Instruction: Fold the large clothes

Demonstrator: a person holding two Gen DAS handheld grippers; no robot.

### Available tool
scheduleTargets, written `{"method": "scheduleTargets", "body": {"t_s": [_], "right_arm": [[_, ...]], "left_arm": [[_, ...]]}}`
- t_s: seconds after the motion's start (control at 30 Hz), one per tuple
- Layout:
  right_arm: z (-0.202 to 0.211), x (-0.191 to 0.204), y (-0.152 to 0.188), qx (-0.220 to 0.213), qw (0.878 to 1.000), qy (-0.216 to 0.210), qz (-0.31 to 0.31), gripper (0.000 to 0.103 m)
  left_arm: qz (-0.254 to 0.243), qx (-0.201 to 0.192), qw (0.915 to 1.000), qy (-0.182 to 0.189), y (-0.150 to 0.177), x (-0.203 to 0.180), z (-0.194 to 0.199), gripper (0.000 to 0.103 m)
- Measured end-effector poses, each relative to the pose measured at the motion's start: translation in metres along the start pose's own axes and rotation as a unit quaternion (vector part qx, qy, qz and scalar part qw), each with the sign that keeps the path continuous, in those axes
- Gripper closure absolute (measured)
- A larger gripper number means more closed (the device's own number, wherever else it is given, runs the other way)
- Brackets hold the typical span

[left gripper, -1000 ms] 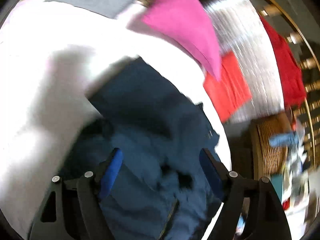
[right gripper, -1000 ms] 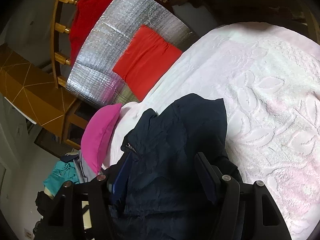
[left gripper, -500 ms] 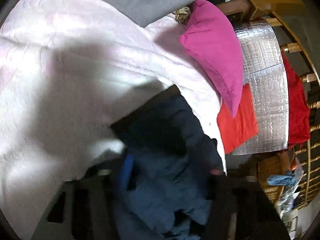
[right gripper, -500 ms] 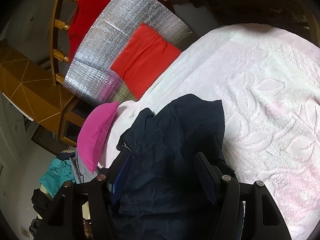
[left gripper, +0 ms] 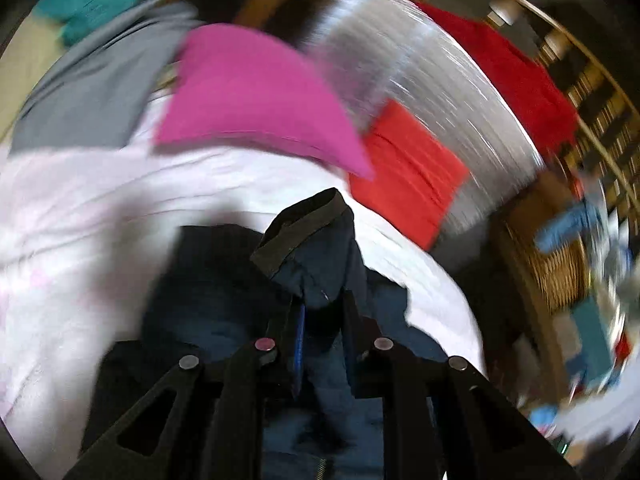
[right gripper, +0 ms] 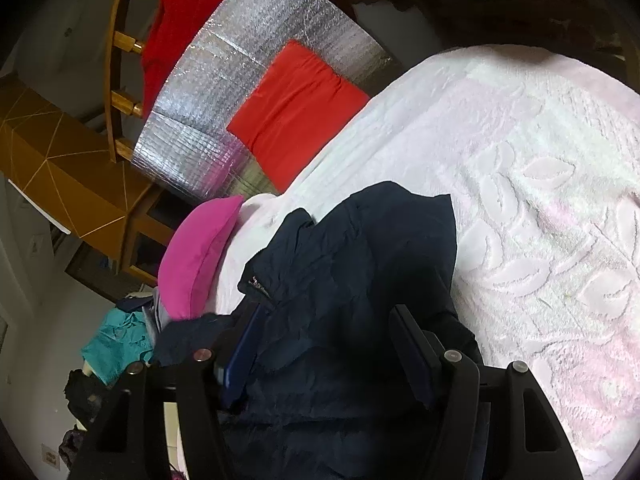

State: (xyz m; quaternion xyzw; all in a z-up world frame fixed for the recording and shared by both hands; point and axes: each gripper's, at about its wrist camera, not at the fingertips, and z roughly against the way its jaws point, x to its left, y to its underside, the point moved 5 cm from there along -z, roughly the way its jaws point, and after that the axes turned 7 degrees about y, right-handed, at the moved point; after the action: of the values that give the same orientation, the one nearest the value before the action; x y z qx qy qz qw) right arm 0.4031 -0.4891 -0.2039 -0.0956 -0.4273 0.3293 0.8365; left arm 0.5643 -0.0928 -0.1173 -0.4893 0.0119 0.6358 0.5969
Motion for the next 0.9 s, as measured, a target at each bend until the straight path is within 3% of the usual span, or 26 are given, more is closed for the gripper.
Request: {"method": "scheduleTargets", "body": {"t_s": [0.13, 0.37, 0.43, 0.5, 0.53, 0.7, 0.83, 0.9], "right_arm": [[-0.003, -0.002, 0.002, 0.013, 1.000, 0.007, 0.002, 0.034], [-0.009, -0.014, 0.001, 0.035, 0.999, 0.001, -0.022, 0.034], [-0.010, -0.017, 0.001, 0.039, 0.999, -0.003, -0.031, 0.034], [-0.012, -0.020, 0.001, 0.044, 0.998, -0.008, -0.039, 0.034], [-0.014, -0.022, 0.001, 0.047, 0.998, -0.012, -0.044, 0.034], [-0.023, -0.023, 0.006, 0.068, 0.996, -0.031, -0.058, 0.034], [-0.033, -0.026, 0.012, 0.088, 0.992, -0.047, -0.078, 0.034], [-0.038, -0.028, 0.014, 0.092, 0.991, -0.050, -0.086, 0.034]], "left_arm": [[-0.058, 0.039, 0.9974, 0.015, 0.025, -0.057, -0.032, 0.087], [-0.129, 0.099, 0.9861, 0.037, 0.095, -0.112, -0.061, 0.087], [-0.149, 0.114, 0.9809, 0.049, 0.110, -0.123, -0.062, 0.077], [-0.162, 0.137, 0.9741, 0.079, 0.123, -0.134, -0.057, 0.034], [-0.171, 0.147, 0.9698, 0.093, 0.129, -0.140, -0.050, 0.026], [-0.227, 0.093, 0.9639, 0.103, 0.126, -0.152, -0.017, 0.019], [-0.192, 0.059, 0.9724, 0.119, 0.110, -0.122, -0.002, 0.017], [-0.156, 0.039, 0.9827, 0.092, 0.097, -0.094, -0.003, 0.017]]}}
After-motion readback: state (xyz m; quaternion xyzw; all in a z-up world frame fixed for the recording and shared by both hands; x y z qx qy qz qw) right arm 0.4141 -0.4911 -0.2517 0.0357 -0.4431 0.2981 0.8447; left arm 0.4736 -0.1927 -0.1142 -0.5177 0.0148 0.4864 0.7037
